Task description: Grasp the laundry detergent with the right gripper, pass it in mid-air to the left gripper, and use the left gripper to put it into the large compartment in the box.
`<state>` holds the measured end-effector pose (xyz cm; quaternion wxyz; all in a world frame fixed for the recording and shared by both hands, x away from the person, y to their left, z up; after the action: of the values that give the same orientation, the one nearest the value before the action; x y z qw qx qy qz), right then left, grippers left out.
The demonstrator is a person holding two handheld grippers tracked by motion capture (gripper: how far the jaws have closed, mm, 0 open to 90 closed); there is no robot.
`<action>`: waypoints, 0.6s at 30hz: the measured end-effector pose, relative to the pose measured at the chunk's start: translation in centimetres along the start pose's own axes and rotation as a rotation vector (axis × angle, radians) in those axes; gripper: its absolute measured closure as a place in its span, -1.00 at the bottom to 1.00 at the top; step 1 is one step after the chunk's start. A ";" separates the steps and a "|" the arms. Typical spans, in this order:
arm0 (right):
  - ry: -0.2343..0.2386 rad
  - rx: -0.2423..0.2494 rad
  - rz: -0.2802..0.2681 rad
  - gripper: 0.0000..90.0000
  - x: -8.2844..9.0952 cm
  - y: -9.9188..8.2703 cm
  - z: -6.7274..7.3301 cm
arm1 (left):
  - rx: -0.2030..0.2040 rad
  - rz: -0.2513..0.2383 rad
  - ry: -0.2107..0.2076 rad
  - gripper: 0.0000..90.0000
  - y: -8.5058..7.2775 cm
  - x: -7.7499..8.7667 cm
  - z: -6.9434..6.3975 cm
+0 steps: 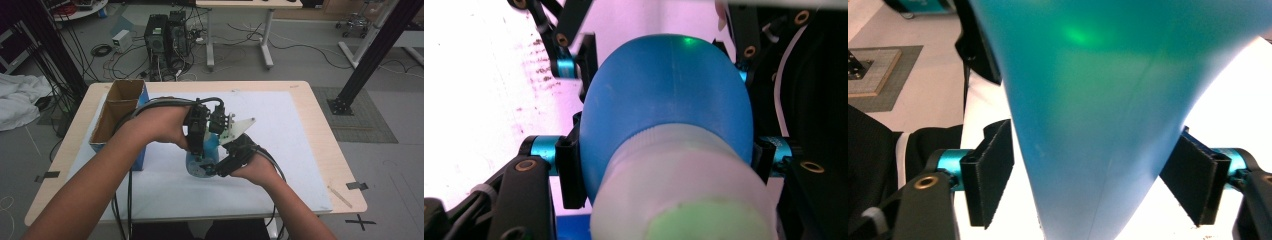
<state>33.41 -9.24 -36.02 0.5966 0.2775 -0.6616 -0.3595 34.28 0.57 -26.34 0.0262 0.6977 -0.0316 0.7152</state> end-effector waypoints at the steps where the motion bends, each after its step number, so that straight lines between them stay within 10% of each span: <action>1: -0.002 0.002 0.000 -0.49 0.1 0.0 -0.1 | 0.003 -0.002 -0.002 -0.15 -0.1 0.1 0.0; 18: -0.035 -0.043 0.014 -0.69 2.3 -0.9 -1.4 | 0.088 0.011 -0.038 -0.15 -1.9 2.5 0.9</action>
<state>34.44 -11.78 -35.34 0.5935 0.2535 -0.6659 -0.3742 35.25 2.38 -23.77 -0.0090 0.7116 -0.0043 0.7025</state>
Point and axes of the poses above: each handheld gripper's, and its own axes: x roughly backward along the jaws, y roughly out of its top, z roughly to its left, the point moved 3 cm from there along -x, roughly forward along the jaws, and after that the axes turned 4 degrees about z, right-handed, at the moved point
